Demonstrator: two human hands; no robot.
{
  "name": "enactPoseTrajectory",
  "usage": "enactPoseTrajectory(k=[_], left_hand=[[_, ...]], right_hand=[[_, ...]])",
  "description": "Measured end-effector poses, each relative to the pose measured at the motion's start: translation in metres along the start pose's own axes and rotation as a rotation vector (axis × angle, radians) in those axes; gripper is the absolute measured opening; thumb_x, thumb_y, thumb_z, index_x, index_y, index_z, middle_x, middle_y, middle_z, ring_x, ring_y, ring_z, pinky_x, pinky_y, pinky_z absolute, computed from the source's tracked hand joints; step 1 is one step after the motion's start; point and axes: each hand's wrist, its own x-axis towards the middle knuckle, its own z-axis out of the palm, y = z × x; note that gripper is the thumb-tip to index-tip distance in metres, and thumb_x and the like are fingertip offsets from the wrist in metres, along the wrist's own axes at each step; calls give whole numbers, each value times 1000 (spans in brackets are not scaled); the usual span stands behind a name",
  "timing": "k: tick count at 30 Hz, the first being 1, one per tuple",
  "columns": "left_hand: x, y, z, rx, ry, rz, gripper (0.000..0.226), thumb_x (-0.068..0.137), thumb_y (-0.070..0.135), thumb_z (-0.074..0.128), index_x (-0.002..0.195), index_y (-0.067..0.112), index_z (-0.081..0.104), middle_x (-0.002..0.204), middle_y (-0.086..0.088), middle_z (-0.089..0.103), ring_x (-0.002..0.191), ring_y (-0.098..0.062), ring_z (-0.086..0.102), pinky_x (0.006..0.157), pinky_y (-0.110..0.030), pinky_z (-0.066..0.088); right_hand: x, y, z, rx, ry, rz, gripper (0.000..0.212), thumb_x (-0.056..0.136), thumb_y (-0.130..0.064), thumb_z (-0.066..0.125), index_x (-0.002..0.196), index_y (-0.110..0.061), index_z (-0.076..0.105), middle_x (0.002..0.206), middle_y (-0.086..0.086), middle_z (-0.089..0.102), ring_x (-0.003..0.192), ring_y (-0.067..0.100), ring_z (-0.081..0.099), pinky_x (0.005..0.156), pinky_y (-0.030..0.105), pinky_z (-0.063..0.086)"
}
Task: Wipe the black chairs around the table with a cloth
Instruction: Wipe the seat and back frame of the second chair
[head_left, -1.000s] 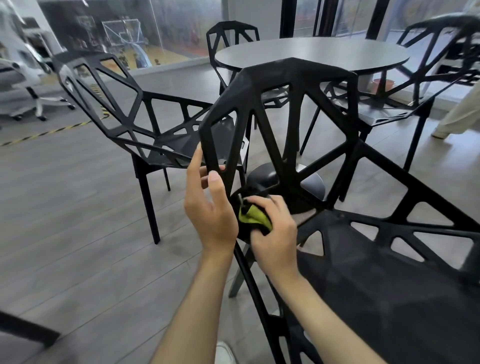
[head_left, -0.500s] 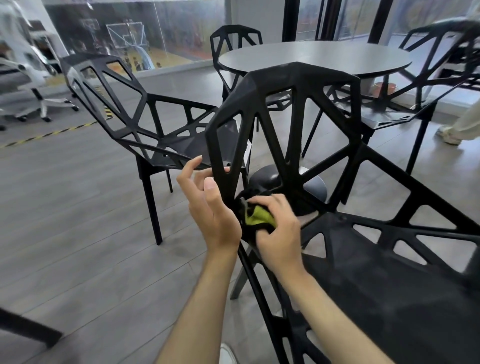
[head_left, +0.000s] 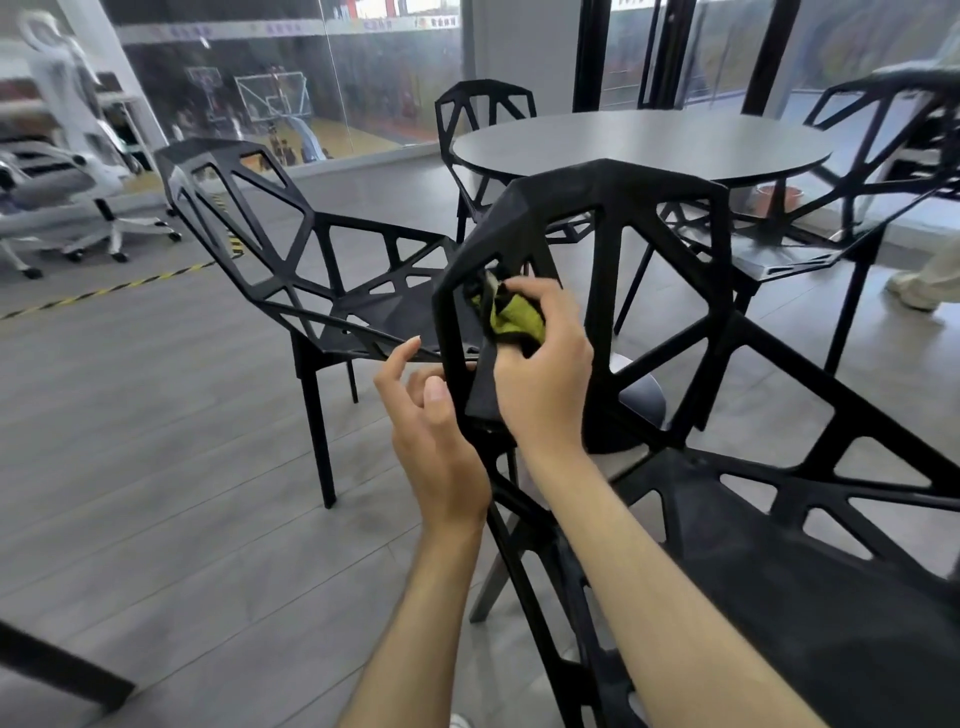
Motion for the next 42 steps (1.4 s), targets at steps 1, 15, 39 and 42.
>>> enactPoseTrajectory(k=[1, 15, 39, 42], left_hand=[[1, -1, 0, 8, 7, 0, 37, 103, 24, 35, 136, 12, 48, 83, 9, 58, 73, -2, 52, 65, -16, 42], [-2, 4, -2, 52, -40, 10, 49, 96, 45, 39, 141, 25, 45, 82, 7, 62, 68, -7, 57, 62, -15, 42], [6, 18, -13, 101, -99, -139, 44, 100, 49, 27, 139, 35, 41, 91, 1, 65, 77, -19, 63, 68, -49, 52], [5, 23, -16, 79, -134, -157, 49, 97, 57, 25, 140, 39, 39, 89, -8, 67, 77, -23, 63, 71, -54, 52]], right_hand=[[-13, 0, -3, 5, -25, -9, 44, 81, 12, 62, 114, -17, 67, 110, -1, 62, 105, 5, 60, 89, 11, 46], [84, 1, -5, 10, 31, 90, 43, 85, 6, 61, 110, -29, 64, 105, -11, 63, 97, -8, 55, 84, 10, 45], [6, -22, 3, -4, -109, -307, 35, 81, 6, 71, 112, -10, 72, 121, 0, 58, 114, 9, 59, 95, 20, 50], [9, -21, -3, 9, -170, -328, 40, 79, 12, 67, 112, -10, 71, 122, -1, 57, 116, 10, 58, 96, 21, 50]])
